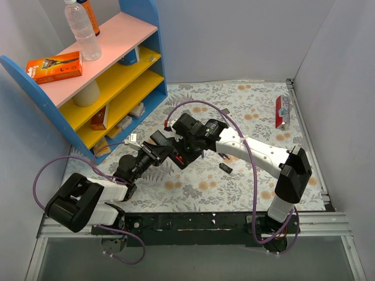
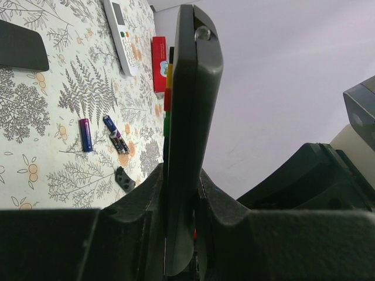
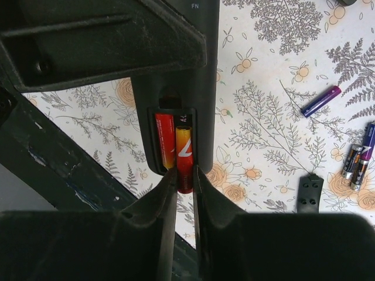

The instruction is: Load the batteries into the remote control

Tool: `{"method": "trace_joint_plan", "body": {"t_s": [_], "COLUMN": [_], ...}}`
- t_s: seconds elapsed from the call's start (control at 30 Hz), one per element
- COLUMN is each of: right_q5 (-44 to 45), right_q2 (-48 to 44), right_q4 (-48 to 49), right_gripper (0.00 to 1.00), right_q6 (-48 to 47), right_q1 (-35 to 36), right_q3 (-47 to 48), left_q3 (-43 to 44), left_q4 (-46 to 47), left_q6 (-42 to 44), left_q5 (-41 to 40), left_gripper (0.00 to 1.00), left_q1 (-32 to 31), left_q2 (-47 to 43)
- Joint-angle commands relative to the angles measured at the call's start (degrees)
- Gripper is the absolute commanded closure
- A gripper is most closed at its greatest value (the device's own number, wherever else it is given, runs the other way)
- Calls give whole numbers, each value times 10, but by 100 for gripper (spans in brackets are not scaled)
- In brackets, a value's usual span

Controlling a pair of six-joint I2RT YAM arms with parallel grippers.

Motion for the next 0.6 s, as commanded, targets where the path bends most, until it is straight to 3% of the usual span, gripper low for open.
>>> {"method": "trace_joint_plan", "body": {"t_s": [0.0,0.4,0.57], "right_q5": [15,18,18], "right_q2": [5,-2,-36], "right_q4": [-23,-9,10], "right_gripper": [76,70,61], "right_q6": [1,2,-15], "right_q1": [5,12,15], "right_q3": [28,46,45], "left_q3": [-4,-5,-8], "left_q4": [52,93,113], "left_q6": [-58,-91,-110], "left_q5": [9,27,43], "left_gripper": [100,100,100], "left_q1": [-1,-2,-1], "left_q2": [-2,27,31]}}
